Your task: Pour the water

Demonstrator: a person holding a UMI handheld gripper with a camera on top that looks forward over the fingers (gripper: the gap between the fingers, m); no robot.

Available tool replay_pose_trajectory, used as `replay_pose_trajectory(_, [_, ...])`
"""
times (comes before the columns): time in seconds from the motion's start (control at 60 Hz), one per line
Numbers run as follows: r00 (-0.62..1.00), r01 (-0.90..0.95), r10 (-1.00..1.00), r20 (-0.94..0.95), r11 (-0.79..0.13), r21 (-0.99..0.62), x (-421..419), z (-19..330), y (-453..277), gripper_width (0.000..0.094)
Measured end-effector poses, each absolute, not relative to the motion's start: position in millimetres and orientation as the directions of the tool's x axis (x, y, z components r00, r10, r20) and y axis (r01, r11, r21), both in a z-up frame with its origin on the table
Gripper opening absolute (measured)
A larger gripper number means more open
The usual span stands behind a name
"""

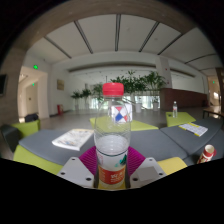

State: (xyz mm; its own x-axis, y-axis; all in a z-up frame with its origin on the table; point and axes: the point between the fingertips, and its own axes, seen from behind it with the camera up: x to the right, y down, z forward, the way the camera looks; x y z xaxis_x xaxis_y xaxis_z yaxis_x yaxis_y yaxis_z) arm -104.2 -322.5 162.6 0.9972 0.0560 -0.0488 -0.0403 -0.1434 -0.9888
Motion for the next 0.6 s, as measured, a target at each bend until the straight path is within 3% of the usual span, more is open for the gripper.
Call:
replay_pose_trajectory(0.2, [0.906,-0.357,0.225,-0.36,-0.056,-0.933,-94.0,277.6,-366.6,0.035])
replay_pose_trajectory(0.35, [0.606,-0.721,0.368,-0.705,-0.121,-0.683,-53.8,346.4,-391.8,0.0349])
replay_pose_trajectory(0.5, [0.138,-0.931,0.415,-0.9,-0.256,-0.261,6.2,364.8,-413.4,0.0349])
replay_pose_trajectory(0.6, [-0.138,-0.954,0.376,-0.916,-0.299,0.02,64.1,339.1,-401.0,0.0349])
